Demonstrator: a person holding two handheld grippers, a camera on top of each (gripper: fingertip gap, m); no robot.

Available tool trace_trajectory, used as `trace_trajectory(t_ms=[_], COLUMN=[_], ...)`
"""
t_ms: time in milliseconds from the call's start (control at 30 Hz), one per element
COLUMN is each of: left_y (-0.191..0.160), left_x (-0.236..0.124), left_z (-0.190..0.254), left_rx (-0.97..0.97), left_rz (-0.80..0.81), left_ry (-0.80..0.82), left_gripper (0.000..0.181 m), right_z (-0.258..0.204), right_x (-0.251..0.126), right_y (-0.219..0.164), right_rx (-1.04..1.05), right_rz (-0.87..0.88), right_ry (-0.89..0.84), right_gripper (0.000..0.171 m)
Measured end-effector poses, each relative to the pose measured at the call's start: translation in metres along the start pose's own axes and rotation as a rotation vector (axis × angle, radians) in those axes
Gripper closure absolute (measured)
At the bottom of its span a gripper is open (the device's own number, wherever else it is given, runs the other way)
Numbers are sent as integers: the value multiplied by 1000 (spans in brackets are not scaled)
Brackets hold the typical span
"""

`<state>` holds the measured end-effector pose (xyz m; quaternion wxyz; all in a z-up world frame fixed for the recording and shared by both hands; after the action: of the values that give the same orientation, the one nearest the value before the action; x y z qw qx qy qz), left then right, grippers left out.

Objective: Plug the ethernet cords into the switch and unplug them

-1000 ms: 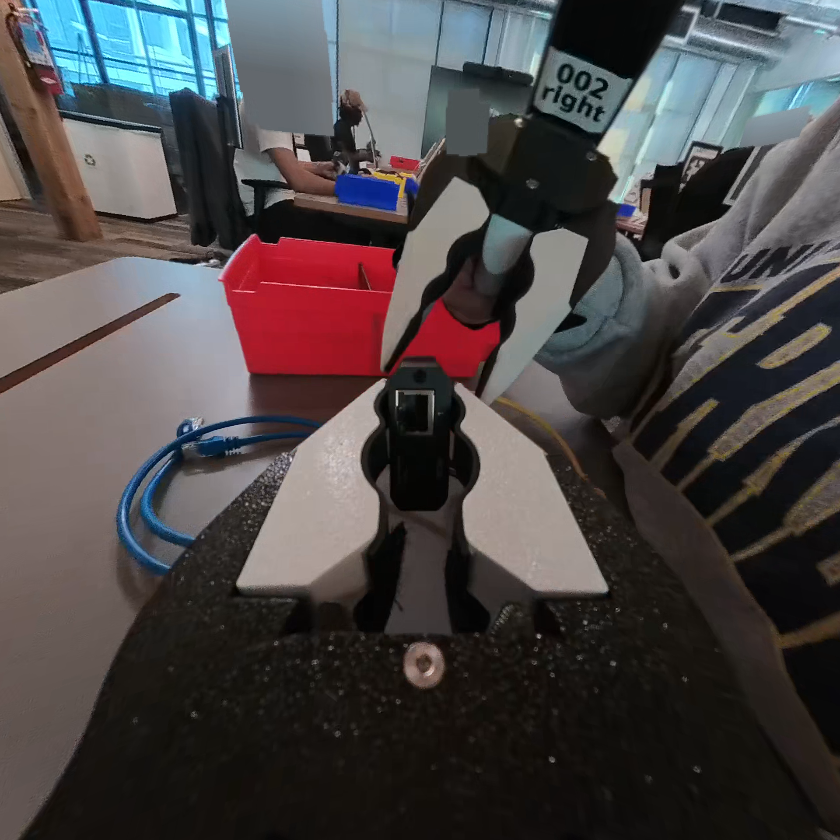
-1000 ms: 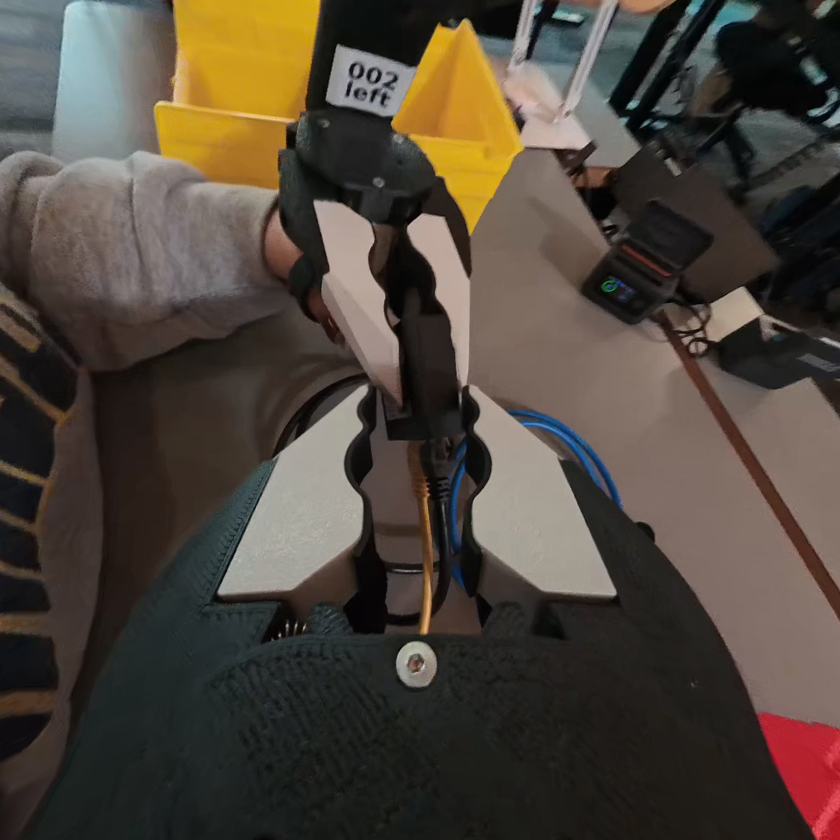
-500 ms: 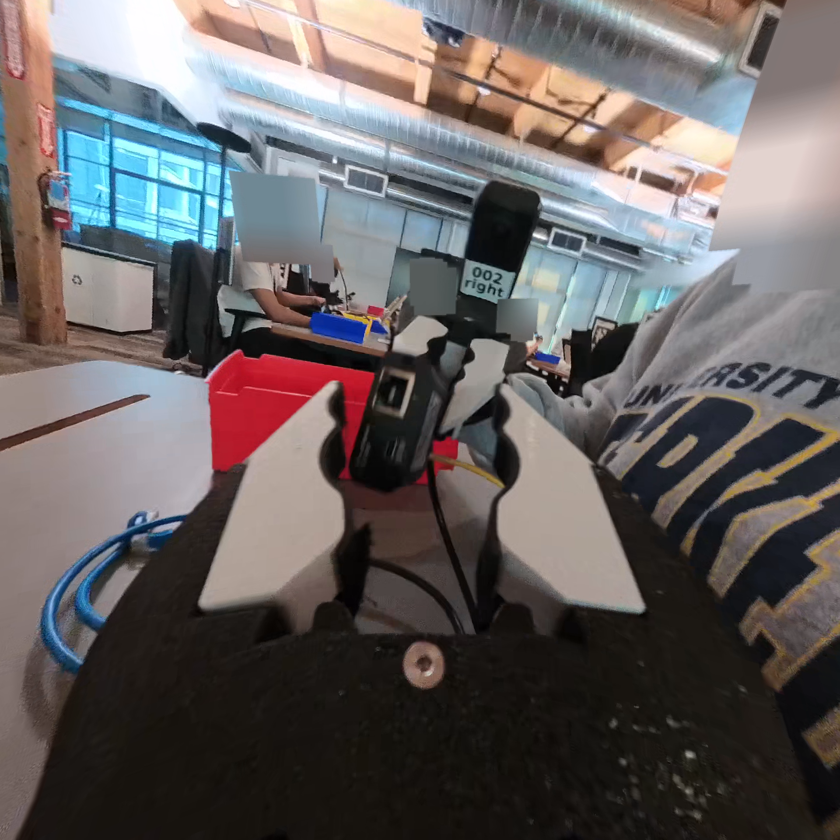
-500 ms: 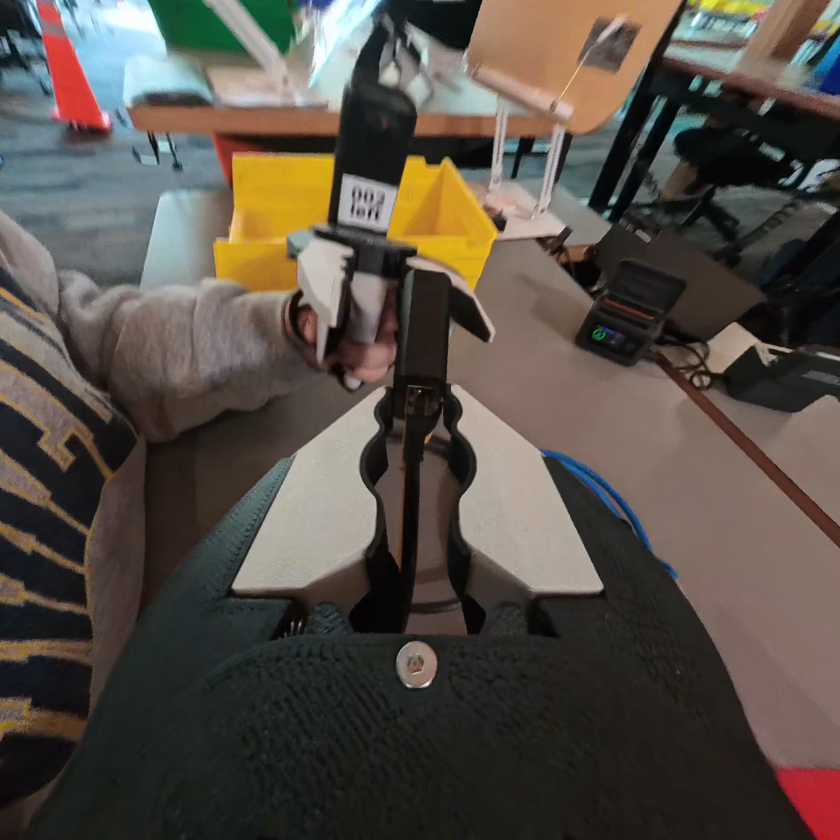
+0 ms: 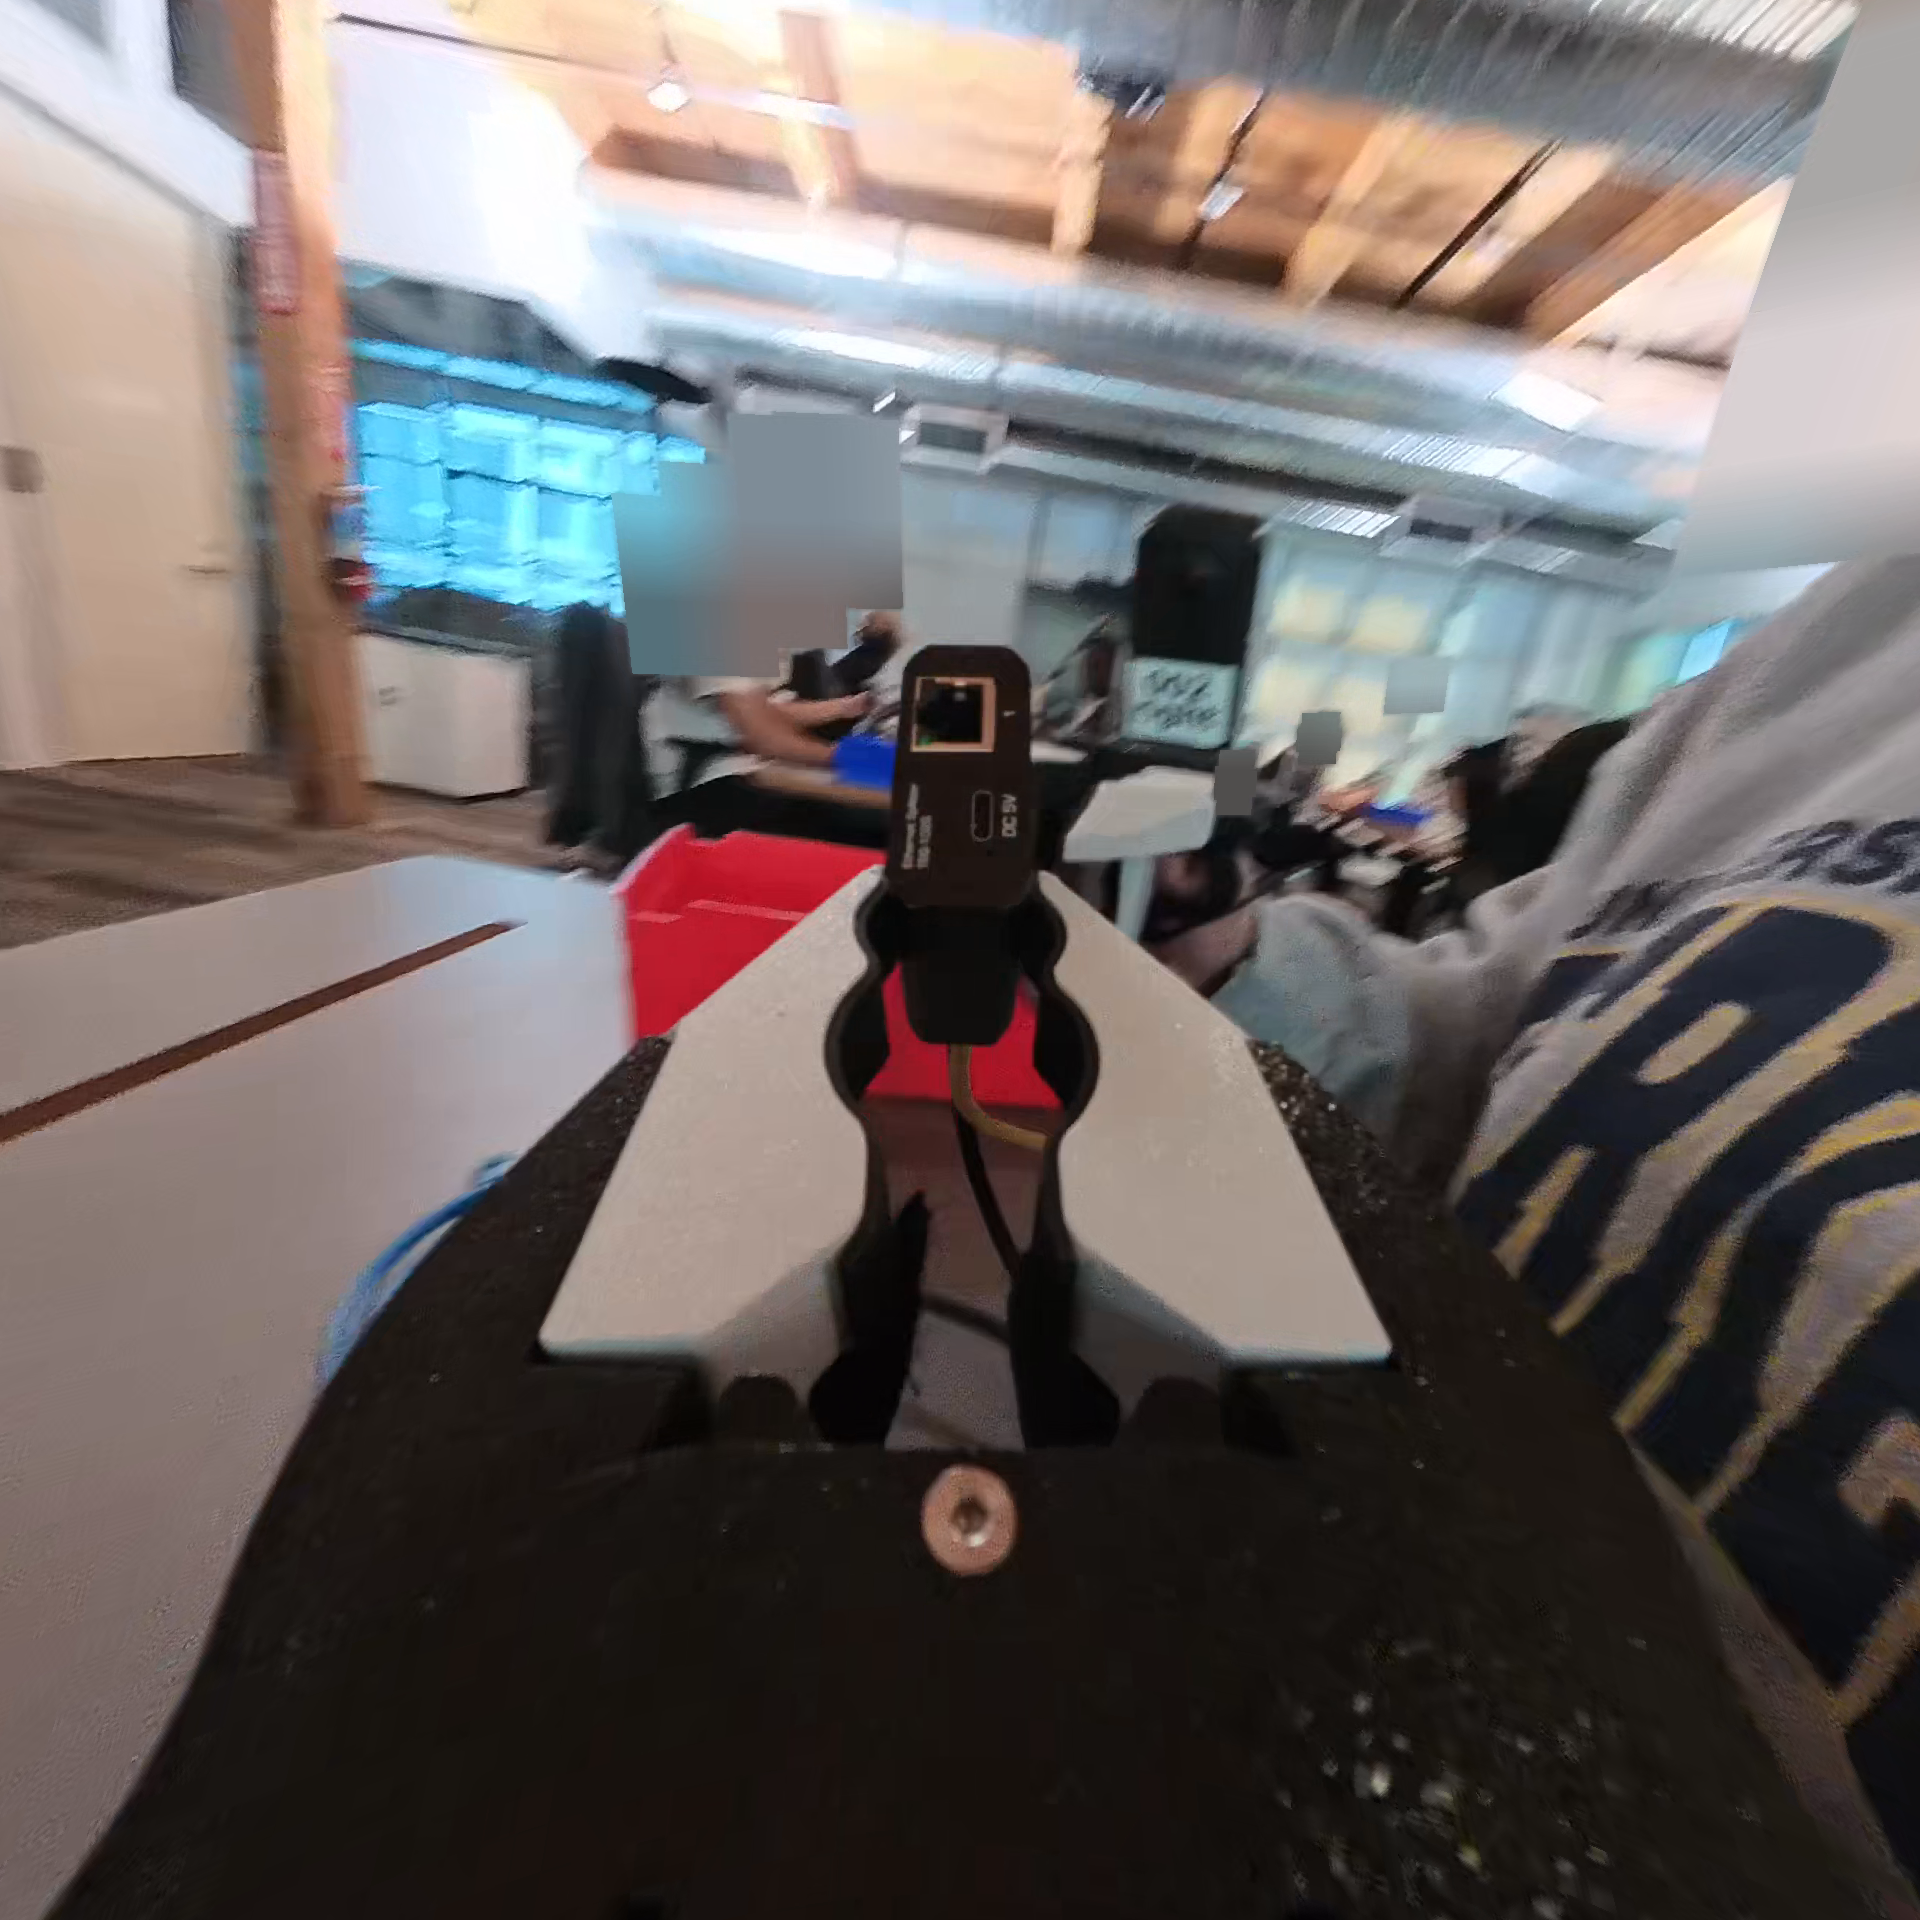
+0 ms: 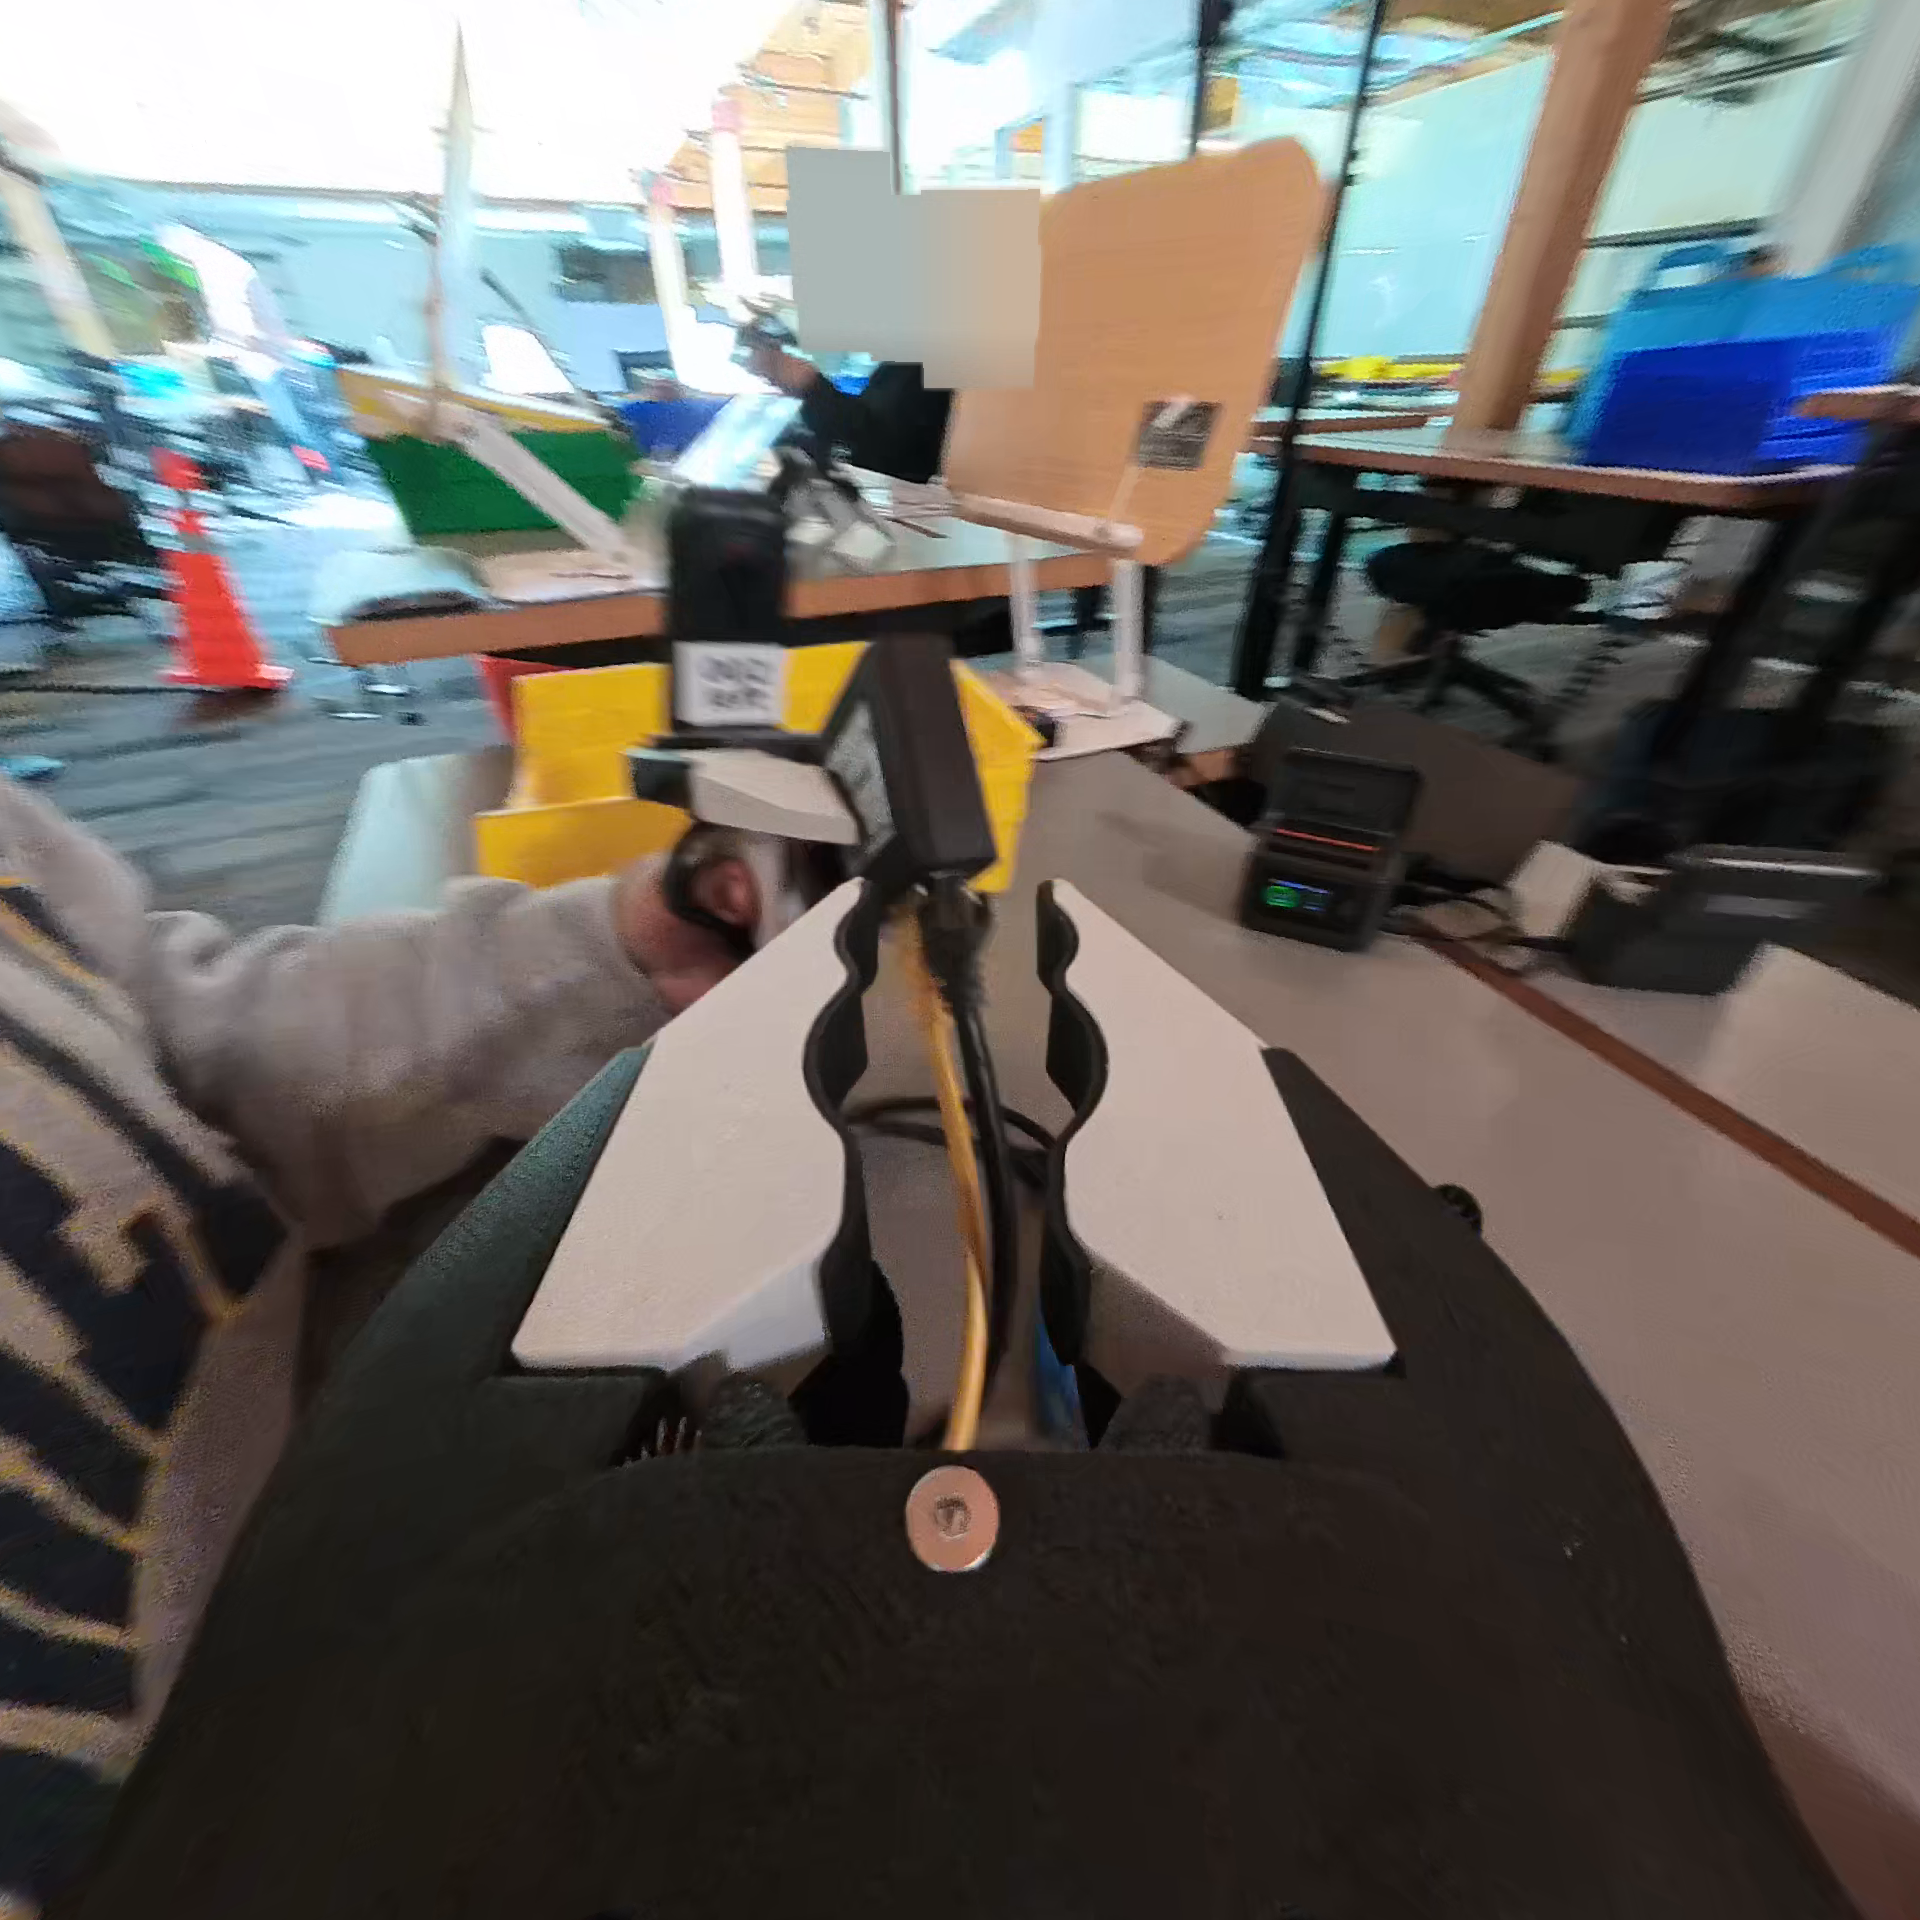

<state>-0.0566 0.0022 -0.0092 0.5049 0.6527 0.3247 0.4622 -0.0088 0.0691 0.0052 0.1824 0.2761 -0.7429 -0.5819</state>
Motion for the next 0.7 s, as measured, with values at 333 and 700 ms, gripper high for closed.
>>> trace_trajectory(t_ms=[333, 700], left_y=[8, 19], left_x=[-29, -2], left_z=[-5, 34], left_rx=[367, 582], left_rz=[-517, -761], left_ry=[201, -23], left_gripper=[160, 160], right_z=[24, -35], right_x=[-12, 32], right_y=[7, -9], right_rx=[-53, -421], right_rz=[-62, -368], right_ry=[-162, 64], right_gripper=[130, 142])
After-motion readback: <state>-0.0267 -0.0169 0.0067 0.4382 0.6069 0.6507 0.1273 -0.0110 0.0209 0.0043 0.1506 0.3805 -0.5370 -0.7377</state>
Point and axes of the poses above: each gripper's, where its closed fingertips meet, x out along the fingers, y out of its top, z = x × y across the jaws, the point moved 3 cm from there along -x, back along the fingers, and after that the axes turned 14 degrees about x, right-handed, at the moved point
